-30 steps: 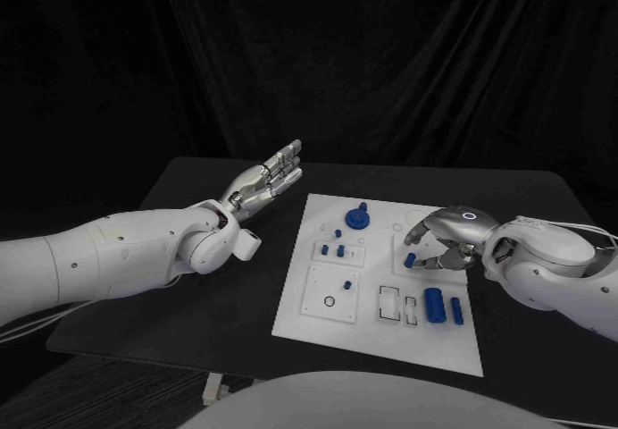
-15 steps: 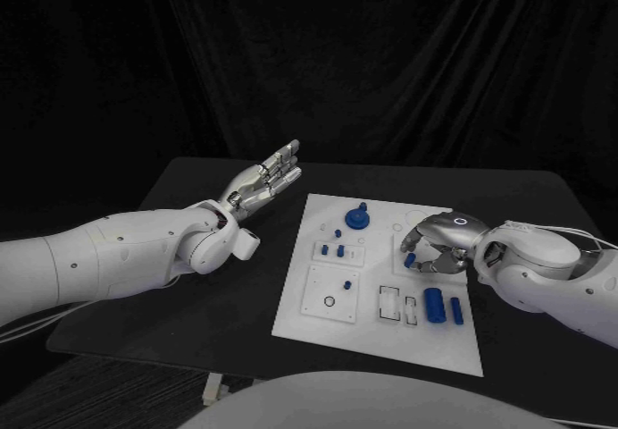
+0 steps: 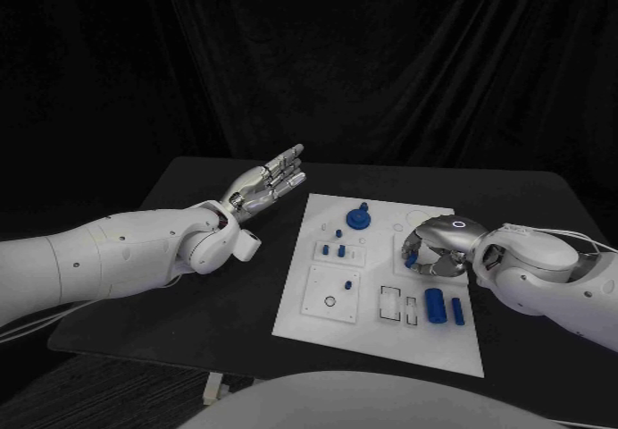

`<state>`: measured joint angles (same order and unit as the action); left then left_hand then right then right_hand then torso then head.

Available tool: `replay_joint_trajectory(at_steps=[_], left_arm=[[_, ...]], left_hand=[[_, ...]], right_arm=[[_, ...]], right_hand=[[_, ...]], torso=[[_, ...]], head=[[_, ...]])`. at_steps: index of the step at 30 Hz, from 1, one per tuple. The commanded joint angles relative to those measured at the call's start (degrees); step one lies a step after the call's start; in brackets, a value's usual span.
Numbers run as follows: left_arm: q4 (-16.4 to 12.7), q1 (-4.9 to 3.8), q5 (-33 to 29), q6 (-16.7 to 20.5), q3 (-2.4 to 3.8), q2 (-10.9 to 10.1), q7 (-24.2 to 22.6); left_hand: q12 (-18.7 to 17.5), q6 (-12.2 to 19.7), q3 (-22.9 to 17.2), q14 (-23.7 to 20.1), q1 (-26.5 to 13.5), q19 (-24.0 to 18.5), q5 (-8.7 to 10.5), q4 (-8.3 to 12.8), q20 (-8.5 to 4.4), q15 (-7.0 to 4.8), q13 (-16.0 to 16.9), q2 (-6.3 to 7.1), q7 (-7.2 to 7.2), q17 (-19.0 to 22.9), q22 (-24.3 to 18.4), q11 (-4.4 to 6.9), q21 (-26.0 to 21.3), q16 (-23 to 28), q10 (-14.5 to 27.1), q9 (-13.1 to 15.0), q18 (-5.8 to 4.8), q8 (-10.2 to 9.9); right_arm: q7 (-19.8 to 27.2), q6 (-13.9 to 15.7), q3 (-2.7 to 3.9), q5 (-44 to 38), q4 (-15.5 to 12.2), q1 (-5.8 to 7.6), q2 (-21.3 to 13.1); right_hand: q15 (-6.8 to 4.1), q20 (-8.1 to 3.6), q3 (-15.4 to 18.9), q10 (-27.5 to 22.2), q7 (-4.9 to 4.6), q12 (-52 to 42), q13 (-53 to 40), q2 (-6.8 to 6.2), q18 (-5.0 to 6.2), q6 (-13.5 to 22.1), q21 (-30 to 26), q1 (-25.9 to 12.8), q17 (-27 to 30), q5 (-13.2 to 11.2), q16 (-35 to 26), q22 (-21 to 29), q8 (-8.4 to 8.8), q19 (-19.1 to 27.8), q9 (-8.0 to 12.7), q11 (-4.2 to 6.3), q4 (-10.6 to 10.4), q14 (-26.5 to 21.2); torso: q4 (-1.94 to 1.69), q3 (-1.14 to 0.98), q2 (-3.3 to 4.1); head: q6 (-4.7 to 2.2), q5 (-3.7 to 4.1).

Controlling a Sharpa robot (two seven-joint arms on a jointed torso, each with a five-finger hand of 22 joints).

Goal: Assemble the parts on the task board

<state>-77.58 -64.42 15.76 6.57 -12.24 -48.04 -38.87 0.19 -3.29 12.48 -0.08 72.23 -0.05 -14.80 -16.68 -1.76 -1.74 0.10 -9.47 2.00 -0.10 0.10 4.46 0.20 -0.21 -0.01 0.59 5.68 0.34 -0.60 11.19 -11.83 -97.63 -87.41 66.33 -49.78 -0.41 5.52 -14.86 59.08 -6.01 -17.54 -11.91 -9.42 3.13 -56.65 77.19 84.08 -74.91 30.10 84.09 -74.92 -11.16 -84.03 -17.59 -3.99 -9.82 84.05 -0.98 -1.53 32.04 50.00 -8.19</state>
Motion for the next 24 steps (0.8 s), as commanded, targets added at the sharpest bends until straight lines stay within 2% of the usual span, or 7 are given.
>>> replay_joint_trajectory(at_steps=[1,6,8,16,18,19,24], left_arm=[[-0.03,0.13,-0.42,-1.80,0.06,0.11,-5.96],[0.02,0.24,-0.42,-2.18,0.06,0.17,-5.59],[0.06,0.27,-0.42,-2.36,0.06,0.22,-5.40],[0.14,0.37,-0.42,-3.24,0.06,0.36,-4.60],[0.15,0.38,-0.42,-3.36,0.06,0.36,-4.47],[0.17,0.39,-0.42,-3.46,0.06,0.36,-4.38],[0.25,0.44,-0.42,-3.77,0.06,0.42,-4.14]], left_hand=[[-0.15,-0.06,0.31,0.08,1.24,0.05,-1.18,-0.01,-2.06,-3.76,-0.09,-0.04,-0.68,0.10,-0.10,-0.75,-0.20,0.21,0.01,0.07,-0.12,0.31],[-0.14,-0.50,0.47,0.08,2.68,0.05,-3.14,0.00,-1.50,-3.26,-0.08,-0.33,-1.10,0.10,-0.10,-1.16,-0.20,0.21,0.00,0.14,0.04,0.39],[-0.14,-0.56,0.52,0.08,2.98,0.05,-3.66,-0.01,-1.31,-3.07,-0.09,-0.41,-1.22,0.10,-0.10,-1.30,-0.20,0.21,0.01,0.15,0.05,0.39],[-0.18,-0.62,0.65,0.08,4.00,0.05,-4.97,-0.01,-0.36,-2.21,-0.10,-0.78,-1.67,0.10,-0.10,-1.87,-0.20,0.21,0.01,0.15,0.12,0.39],[-0.18,-0.65,0.68,0.08,4.17,0.05,-5.09,-0.02,-0.07,-2.04,-0.10,-0.84,-1.74,0.10,-0.10,-1.98,-0.20,0.21,0.01,0.16,0.20,0.40],[-0.19,-0.65,0.79,0.08,4.53,0.05,-5.27,-0.03,0.81,-1.68,-0.10,-0.97,-1.89,0.10,-0.10,-2.18,-0.20,0.21,0.01,0.15,0.67,0.40],[-0.16,-0.73,0.87,0.08,4.89,0.05,-5.56,-0.01,1.53,-1.33,-0.09,-1.13,-2.07,0.10,-0.10,-2.44,-0.20,0.21,0.01,0.17,1.08,0.41]], right_arm=[[0.44,0.78,0.03,-0.43,-0.60,-0.15,-0.40],[0.82,2.16,0.03,-0.43,-1.41,-0.15,-1.03],[0.87,2.48,0.03,-0.43,-1.66,-0.15,-1.23],[0.86,3.37,0.04,-0.43,-2.75,-0.10,-2.17],[0.77,3.56,0.04,-0.43,-3.12,-0.03,-2.46],[0.70,3.72,0.04,-0.43,-3.47,0.09,-2.72],[0.48,4.01,0.05,-0.43,-4.98,0.95,-3.55]], right_hand=[[-0.41,-0.25,-0.70,0.90,-0.09,-1.48,-1.00,0.21,0.00,-0.30,-0.26,0.55,-1.61,1.90,-0.33,-10.94,-1.83,-0.34,-1.78,0.30,1.09,2.59],[-0.74,-0.44,-1.71,0.91,-0.18,-3.46,-2.55,0.38,-0.03,0.56,-0.17,0.21,-1.73,3.87,-0.28,-10.95,-4.68,-0.34,-4.77,0.63,2.64,2.64],[-0.66,-0.54,-1.75,0.86,-0.20,-3.66,-2.72,0.32,-0.01,0.73,-0.11,0.05,-1.75,3.90,-0.27,-10.97,-4.97,-0.36,-5.09,0.65,2.76,2.65],[-0.82,-0.69,-3.07,0.16,-0.31,-5.79,-4.56,0.49,0.00,2.50,-0.11,-1.28,-1.67,3.49,-0.33,-10.95,-8.36,-0.32,-8.79,0.92,4.17,2.65],[-0.83,-0.70,-3.12,0.13,-0.31,-5.90,-4.65,0.48,-0.01,2.62,-0.09,-1.41,-1.62,3.30,-0.36,-10.95,-8.53,-0.33,-8.99,0.94,4.21,2.64],[-0.84,-0.71,-3.18,0.09,-0.31,-6.00,-4.74,0.49,-0.01,2.77,-0.09,-1.54,-1.59,3.13,-0.38,-10.95,-8.70,-0.33,-9.19,0.95,4.25,2.63],[-0.80,-0.70,-3.32,0.01,-0.37,-6.12,-4.86,0.46,-0.01,3.16,-0.11,-1.70,-1.51,2.97,-0.42,-10.95,-8.82,-0.32,-9.41,0.91,4.32,2.61]], torso=[[-0.01,0.00,0.01],[-0.01,-0.01,-0.01],[0.02,-0.01,-0.02],[0.04,-0.02,-0.04],[0.05,0.00,-0.05],[0.03,0.00,-0.05],[-0.01,0.01,-0.04]], head=[[0.00,0.03],[0.00,-0.09],[0.00,-0.11],[0.00,-0.39],[0.00,-0.38],[0.00,-0.37],[0.00,-0.43]])
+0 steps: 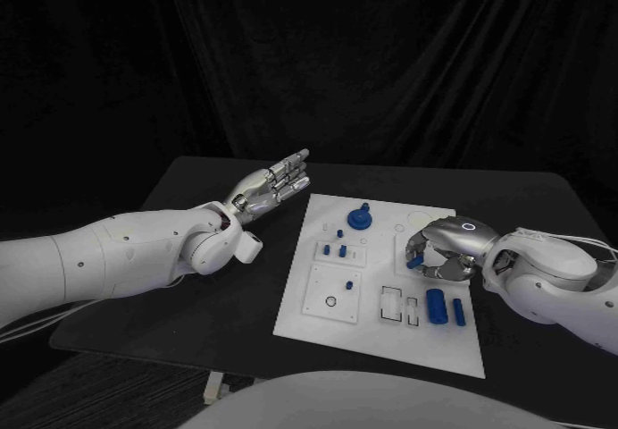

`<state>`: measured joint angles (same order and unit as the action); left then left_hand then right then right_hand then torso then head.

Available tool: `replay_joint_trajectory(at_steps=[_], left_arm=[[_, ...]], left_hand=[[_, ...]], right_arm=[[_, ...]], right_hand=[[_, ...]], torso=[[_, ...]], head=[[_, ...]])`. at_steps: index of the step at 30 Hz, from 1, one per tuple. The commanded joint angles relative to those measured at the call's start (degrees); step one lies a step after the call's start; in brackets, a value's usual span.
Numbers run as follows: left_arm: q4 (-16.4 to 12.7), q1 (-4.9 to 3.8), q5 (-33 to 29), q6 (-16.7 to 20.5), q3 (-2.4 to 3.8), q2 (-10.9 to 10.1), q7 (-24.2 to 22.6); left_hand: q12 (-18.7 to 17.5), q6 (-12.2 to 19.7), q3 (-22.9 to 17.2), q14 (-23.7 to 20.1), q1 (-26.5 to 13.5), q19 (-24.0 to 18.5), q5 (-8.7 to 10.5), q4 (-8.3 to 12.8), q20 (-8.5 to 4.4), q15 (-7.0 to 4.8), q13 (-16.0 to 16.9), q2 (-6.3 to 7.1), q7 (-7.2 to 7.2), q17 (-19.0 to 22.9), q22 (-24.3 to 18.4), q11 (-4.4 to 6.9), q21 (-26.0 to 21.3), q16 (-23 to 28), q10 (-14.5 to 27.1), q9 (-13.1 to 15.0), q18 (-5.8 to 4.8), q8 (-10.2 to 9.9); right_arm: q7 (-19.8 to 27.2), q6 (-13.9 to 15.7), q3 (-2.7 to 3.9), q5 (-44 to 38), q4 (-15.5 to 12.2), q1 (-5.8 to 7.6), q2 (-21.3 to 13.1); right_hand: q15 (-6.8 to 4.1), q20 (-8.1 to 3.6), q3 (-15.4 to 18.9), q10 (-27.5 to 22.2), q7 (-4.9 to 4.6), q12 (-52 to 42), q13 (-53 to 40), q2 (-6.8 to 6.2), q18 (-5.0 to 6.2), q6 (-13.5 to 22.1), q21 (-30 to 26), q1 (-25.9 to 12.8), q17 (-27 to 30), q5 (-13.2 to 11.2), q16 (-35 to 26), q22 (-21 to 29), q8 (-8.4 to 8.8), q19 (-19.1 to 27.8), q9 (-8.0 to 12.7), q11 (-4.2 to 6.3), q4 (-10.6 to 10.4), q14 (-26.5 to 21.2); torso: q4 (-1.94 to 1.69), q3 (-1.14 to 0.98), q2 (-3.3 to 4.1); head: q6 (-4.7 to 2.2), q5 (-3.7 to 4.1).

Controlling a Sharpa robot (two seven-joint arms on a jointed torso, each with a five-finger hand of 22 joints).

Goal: Assemble the parts on the task board

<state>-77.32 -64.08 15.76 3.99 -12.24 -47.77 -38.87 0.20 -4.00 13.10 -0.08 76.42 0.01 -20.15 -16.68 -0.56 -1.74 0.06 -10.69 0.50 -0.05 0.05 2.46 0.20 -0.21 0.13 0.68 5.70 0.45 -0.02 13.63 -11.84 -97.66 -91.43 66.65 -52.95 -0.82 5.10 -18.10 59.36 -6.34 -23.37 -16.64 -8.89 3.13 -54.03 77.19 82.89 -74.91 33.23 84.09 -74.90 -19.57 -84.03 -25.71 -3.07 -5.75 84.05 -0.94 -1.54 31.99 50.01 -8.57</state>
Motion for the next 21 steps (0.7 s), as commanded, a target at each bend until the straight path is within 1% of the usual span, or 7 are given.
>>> replay_joint_trajectory(at_steps=[1,5,9,11,14,20,21], left_arm=[[0.00,0.10,-0.42,-1.25,0.06,0.17,-4.09],[0.09,0.13,-0.42,-1.64,0.06,0.27,-3.80],[0.20,0.17,-0.42,-2.14,0.06,0.44,-3.52],[0.21,0.18,-0.42,-2.25,0.06,0.49,-3.45],[0.23,0.19,-0.42,-2.40,0.06,0.54,-3.31],[0.21,0.21,-0.42,-2.44,0.06,0.50,-3.33],[0.18,0.21,-0.42,-2.43,0.06,0.48,-3.36]], left_hand=[[-0.17,-0.02,0.25,0.08,0.71,-0.01,-0.22,-0.01,0.37,-1.31,-0.05,0.09,-0.59,0.05,-0.05,-0.45,-0.20,0.21,-0.13,0.08,1.08,0.30],[-0.16,-0.15,0.23,0.08,1.36,-0.01,-0.83,0.07,1.16,-0.84,-0.05,-0.17,-0.90,0.05,-0.05,-0.80,-0.20,0.21,-0.13,0.10,1.41,0.32],[-0.16,-0.25,0.09,0.08,2.61,-0.01,-2.31,0.18,1.88,-0.54,-0.05,-0.30,-1.16,0.05,-0.05,-1.08,-0.20,0.21,-0.13,0.11,1.84,0.34],[-0.17,-0.31,0.06,0.08,2.96,-0.01,-2.73,0.20,2.08,-0.42,-0.05,-0.34,-1.28,0.05,-0.05,-1.20,-0.20,0.21,-0.13,0.12,1.94,0.35],[-0.16,-0.36,0.05,0.08,3.08,-0.01,-2.85,0.20,2.14,-0.38,-0.05,-0.36,-1.31,0.05,-0.05,-1.24,-0.20,0.21,-0.13,0.13,1.96,0.36],[-0.14,-0.42,0.02,0.08,3.49,-0.01,-3.24,0.19,2.50,-0.13,-0.04,-0.43,-1.47,0.05,-0.05,-1.44,-0.20,0.21,-0.13,0.14,2.06,0.37],[-0.13,-0.45,0.06,0.08,3.64,-0.01,-3.25,0.14,2.91,0.06,-0.04,-0.47,-1.54,0.05,-0.05,-1.52,-0.20,0.21,-0.13,0.14,2.22,0.37]], right_arm=[[-0.14,1.56,0.06,-0.40,-1.32,0.87,-0.51],[-0.30,1.16,0.06,-0.40,-3.12,2.08,-0.84],[-0.34,0.27,0.06,0.13,-5.16,3.12,-0.47],[-0.32,-0.19,0.06,0.44,-5.76,3.32,-0.05],[-0.32,-1.54,0.07,0.83,-6.58,3.56,1.37],[-0.20,-3.13,0.07,1.08,-6.93,3.68,5.10],[-0.17,-3.28,0.07,1.09,-6.93,3.67,5.69]], right_hand=[[-0.39,-0.28,-0.08,-0.28,-0.05,-0.28,-0.13,-0.07,-0.01,0.54,-0.11,-0.51,-1.51,-0.16,-0.42,-10.96,-0.41,-0.32,-1.29,-0.01,0.24,2.62],[-0.33,-0.24,-0.28,-0.42,-0.17,-0.39,-0.26,-0.10,0.01,1.09,-0.20,-0.77,-1.31,-0.51,-0.53,-10.93,-0.47,-0.27,-1.51,-0.08,0.28,2.56],[-0.29,-0.19,-0.58,-0.62,-0.22,-0.52,-0.43,-0.15,0.03,1.84,-0.32,-1.16,-1.10,-1.49,-0.65,-10.89,-0.51,-0.20,-1.76,-0.10,0.32,2.49],[-0.29,-0.19,-0.65,-0.65,-0.24,-0.54,-0.46,-0.15,0.03,1.95,-0.31,-1.18,-1.08,-1.66,-0.66,-10.89,-0.50,-0.20,-1.80,-0.10,0.35,2.48],[-0.26,-0.16,-0.86,-0.75,-0.34,-0.58,-0.52,-0.13,0.10,2.35,-0.61,-1.27,-0.89,-2.08,-0.76,-10.80,-0.43,-0.06,-1.84,-0.14,0.41,2.42],[-0.18,-0.11,-1.15,-0.99,-0.51,-0.55,-0.57,-0.06,0.21,2.76,-1.12,-1.37,-0.50,-2.62,-0.97,-10.64,-0.34,0.17,-1.88,-0.25,0.48,2.30],[-0.17,-0.10,-1.21,-1.02,-0.53,-0.54,-0.58,-0.04,0.24,2.81,-1.21,-1.34,-0.49,-2.66,-0.98,-10.60,-0.33,0.22,-1.88,-0.26,0.51,2.29]], torso=[[-0.04,0.01,0.01],[-0.03,0.00,0.01],[-0.03,0.00,0.00],[-0.02,0.00,-0.01],[-0.02,0.00,-0.02],[-0.04,0.01,0.02],[-0.04,0.00,0.03]], head=[[-0.01,-0.07],[-0.01,-0.16],[-0.01,-0.35],[-0.01,-0.54],[-0.01,-0.95],[-0.01,-1.38],[-0.01,-1.44]])
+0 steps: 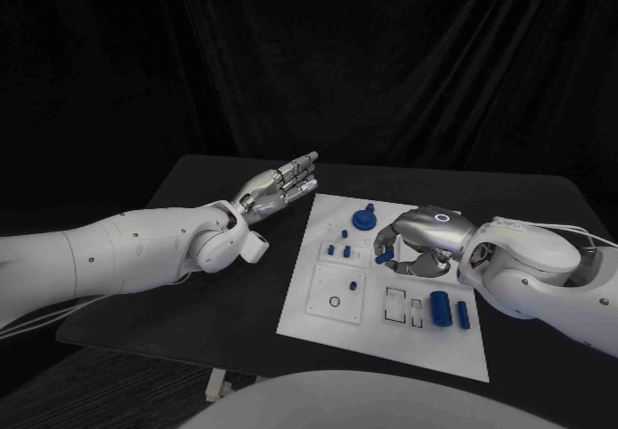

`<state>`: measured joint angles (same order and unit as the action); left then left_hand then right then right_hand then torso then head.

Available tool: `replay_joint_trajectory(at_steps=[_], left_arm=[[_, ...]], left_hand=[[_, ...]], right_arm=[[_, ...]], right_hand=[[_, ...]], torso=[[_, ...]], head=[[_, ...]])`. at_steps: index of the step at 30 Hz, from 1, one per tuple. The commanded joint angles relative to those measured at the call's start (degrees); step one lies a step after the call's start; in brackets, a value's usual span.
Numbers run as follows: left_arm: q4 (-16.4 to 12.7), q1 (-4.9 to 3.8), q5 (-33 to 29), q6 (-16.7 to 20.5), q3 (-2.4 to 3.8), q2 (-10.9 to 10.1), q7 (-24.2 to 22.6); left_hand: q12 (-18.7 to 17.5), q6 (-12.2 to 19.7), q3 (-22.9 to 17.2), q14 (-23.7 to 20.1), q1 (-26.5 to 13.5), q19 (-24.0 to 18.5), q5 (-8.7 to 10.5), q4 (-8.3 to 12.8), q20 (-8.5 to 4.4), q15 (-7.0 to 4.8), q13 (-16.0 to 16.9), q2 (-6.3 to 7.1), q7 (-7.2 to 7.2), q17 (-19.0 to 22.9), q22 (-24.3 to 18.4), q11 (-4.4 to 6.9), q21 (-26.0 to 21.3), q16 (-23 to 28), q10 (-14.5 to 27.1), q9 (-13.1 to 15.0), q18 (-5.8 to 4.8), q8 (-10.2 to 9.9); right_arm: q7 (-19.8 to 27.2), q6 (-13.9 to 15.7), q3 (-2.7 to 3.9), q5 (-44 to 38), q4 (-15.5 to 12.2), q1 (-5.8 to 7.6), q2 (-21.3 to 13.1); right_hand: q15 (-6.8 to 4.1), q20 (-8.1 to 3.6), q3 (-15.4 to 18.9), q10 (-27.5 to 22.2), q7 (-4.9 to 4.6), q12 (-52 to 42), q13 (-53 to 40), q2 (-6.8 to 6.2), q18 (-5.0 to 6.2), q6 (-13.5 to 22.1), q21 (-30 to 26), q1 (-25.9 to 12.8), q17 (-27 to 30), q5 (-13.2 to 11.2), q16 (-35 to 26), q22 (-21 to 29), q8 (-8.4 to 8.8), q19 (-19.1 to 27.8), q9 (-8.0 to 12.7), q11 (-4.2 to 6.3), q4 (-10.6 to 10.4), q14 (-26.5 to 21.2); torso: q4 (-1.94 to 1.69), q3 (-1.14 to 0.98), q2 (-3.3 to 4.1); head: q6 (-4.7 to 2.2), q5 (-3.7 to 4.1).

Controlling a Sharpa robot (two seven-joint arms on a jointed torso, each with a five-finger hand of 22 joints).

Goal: Assemble the parts on the task board

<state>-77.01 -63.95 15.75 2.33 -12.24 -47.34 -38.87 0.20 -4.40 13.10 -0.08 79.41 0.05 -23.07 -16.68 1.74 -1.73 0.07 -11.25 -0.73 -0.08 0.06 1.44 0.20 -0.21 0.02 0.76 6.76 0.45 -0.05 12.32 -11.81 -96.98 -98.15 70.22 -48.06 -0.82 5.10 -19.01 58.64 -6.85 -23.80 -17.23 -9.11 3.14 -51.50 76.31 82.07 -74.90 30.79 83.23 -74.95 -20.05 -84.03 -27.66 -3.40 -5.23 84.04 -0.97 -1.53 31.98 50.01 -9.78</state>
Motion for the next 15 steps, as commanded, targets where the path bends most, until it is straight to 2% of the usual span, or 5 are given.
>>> replay_joint_trajectory(at_steps=[1,7,15], left_arm=[[-0.14,0.09,-0.42,-0.77,0.06,0.04,-3.38],[-0.41,0.09,-0.42,-0.80,0.06,-0.27,-3.51],[-0.60,0.09,-0.42,-0.88,0.06,-0.65,-3.56]], left_hand=[[-0.14,-0.04,0.08,0.08,0.68,-0.05,-0.34,0.12,0.74,0.11,-0.05,0.08,-0.33,0.08,-0.06,-0.52,-0.20,0.21,-0.02,0.06,1.21,0.37],[-0.11,0.01,0.13,0.08,0.70,-0.05,-0.30,0.06,1.11,0.20,-0.04,0.01,-0.34,0.08,-0.06,-0.54,-0.20,0.21,-0.02,0.05,1.41,0.36],[-0.11,0.00,0.10,0.08,0.80,-0.05,-0.47,0.07,1.26,0.23,-0.04,-0.13,-0.38,0.08,-0.06,-0.60,-0.20,0.21,-0.02,0.05,1.57,0.36]], right_arm=[[-0.12,-2.05,0.04,0.42,-0.19,0.10,1.11],[-0.11,-3.75,0.04,0.47,-0.03,-0.40,4.95],[0.09,-5.07,0.04,-1.33,1.04,-2.64,8.25]], right_hand=[[-0.17,-0.10,-0.31,-0.30,-0.02,-0.11,0.01,0.18,0.23,0.28,-0.33,-0.52,-0.49,-0.22,-0.12,-10.56,0.15,0.22,0.07,0.07,0.00,2.29],[-0.11,-0.05,-0.64,-0.46,-0.15,-0.10,-0.04,0.27,0.31,0.65,-0.67,-0.40,-0.32,-0.38,-0.22,-10.46,0.28,0.38,0.08,-0.01,0.20,2.21],[0.00,0.03,-1.01,-0.73,-0.37,-0.06,-0.08,0.33,0.41,1.22,-1.12,-0.38,0.03,-0.52,-0.42,-10.32,0.56,0.60,0.18,-0.15,0.39,2.07]], torso=[[-0.02,0.00,0.04],[-0.06,0.00,0.08],[-0.09,0.00,0.06]], head=[[-0.01,-0.30],[-0.01,-1.09],[-0.01,-1.51]])
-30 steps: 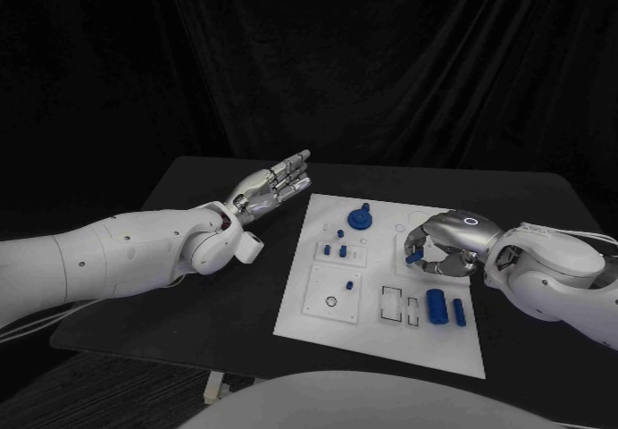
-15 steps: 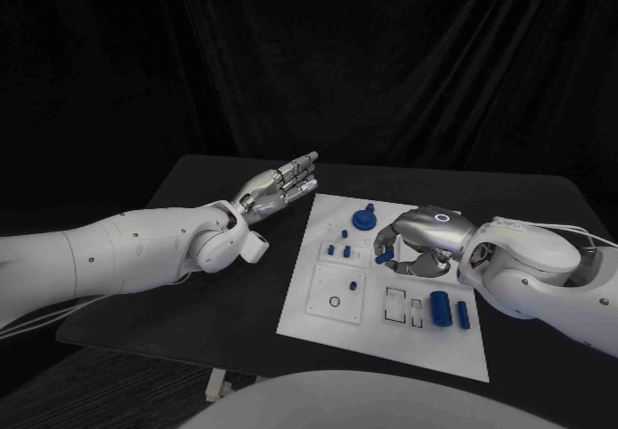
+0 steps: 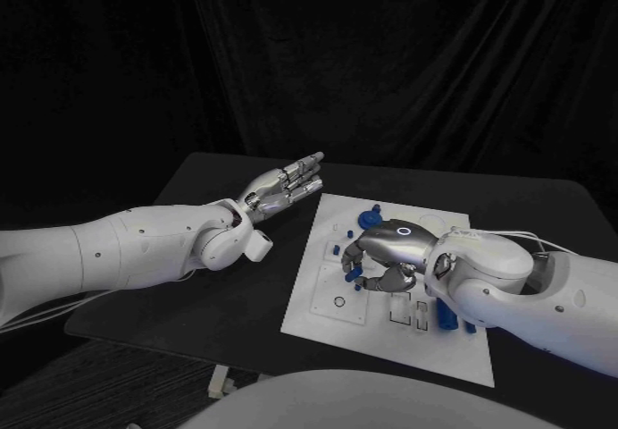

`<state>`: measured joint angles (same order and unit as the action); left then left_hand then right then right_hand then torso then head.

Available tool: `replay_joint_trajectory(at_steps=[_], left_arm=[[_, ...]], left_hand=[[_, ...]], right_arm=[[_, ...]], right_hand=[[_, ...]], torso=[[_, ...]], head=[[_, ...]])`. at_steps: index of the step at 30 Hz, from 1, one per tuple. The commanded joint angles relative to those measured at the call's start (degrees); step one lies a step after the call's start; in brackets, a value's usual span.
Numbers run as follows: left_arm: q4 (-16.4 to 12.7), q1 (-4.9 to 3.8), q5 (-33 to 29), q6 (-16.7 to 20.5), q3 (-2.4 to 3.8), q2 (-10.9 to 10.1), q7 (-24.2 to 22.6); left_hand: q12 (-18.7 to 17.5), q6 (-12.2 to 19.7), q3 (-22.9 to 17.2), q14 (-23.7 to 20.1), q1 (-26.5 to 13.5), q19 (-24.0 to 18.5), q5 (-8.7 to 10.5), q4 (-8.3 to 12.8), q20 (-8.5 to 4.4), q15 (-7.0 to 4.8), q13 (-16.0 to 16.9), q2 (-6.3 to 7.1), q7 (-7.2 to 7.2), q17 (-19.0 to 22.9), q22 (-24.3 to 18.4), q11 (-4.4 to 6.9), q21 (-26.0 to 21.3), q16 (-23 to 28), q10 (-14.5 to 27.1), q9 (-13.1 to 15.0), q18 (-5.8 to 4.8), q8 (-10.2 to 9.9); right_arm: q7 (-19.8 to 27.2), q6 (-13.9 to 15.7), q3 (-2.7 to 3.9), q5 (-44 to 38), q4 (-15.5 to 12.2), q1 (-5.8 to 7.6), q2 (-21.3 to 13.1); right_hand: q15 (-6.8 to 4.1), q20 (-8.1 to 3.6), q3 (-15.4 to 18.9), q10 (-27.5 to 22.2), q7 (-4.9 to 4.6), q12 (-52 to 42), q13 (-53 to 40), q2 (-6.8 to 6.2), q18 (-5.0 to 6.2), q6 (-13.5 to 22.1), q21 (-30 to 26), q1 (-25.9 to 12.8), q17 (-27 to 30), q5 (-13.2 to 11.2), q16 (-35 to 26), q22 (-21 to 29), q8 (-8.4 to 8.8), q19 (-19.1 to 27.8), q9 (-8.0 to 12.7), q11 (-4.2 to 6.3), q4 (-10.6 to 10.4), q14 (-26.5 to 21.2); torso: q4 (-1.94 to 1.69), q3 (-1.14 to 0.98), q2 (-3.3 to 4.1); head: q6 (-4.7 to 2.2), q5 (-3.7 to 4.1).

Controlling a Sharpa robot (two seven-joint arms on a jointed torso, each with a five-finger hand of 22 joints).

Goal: Assemble the parts on the task board

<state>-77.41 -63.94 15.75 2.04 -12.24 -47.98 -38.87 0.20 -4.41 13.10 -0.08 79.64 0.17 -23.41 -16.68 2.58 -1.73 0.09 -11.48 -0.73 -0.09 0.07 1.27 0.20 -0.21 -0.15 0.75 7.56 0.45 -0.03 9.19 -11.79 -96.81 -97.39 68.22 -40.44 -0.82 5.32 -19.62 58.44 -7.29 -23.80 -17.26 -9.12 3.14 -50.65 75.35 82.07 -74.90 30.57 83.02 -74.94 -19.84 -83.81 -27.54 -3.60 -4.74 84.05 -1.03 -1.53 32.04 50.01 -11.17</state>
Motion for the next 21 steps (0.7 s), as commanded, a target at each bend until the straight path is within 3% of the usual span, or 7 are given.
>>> replay_joint_trajectory(at_steps=[1,21], left_arm=[[-0.23,0.08,-0.42,-0.65,0.06,-0.03,-3.54],[-0.34,0.08,-0.42,-1.14,0.06,-0.09,-3.24]], left_hand=[[-0.11,0.01,0.10,0.08,0.58,-0.17,-0.13,0.07,0.42,0.23,-0.06,0.09,-0.38,0.09,-0.07,-0.44,-0.20,0.21,0.15,0.06,0.78,0.36],[-0.05,-0.17,-0.35,0.08,2.17,-0.17,-1.48,0.49,0.99,0.59,-0.04,-0.35,-0.86,0.09,-0.07,-0.93,-0.20,0.21,0.15,0.09,1.13,0.40]], right_arm=[[0.15,-2.03,0.02,-2.07,0.57,-1.05,1.17],[-0.24,-4.12,0.02,-4.35,3.36,-4.12,5.07]], right_hand=[[0.03,-0.17,-0.49,-0.59,0.04,-0.06,-0.07,0.35,0.42,0.47,-0.25,-0.35,0.16,-0.35,-0.27,-10.30,0.40,0.43,0.07,0.03,-0.03,2.02],[0.10,-0.10,-0.80,-0.69,-0.06,-0.10,-0.13,0.43,0.52,0.73,-0.71,-0.22,0.54,-0.47,-0.47,-10.16,0.56,0.66,0.14,-0.03,0.20,1.86]], torso=[[-0.03,0.00,0.01],[0.03,0.00,0.00]], head=[[-0.01,-0.17],[-0.01,0.11]])
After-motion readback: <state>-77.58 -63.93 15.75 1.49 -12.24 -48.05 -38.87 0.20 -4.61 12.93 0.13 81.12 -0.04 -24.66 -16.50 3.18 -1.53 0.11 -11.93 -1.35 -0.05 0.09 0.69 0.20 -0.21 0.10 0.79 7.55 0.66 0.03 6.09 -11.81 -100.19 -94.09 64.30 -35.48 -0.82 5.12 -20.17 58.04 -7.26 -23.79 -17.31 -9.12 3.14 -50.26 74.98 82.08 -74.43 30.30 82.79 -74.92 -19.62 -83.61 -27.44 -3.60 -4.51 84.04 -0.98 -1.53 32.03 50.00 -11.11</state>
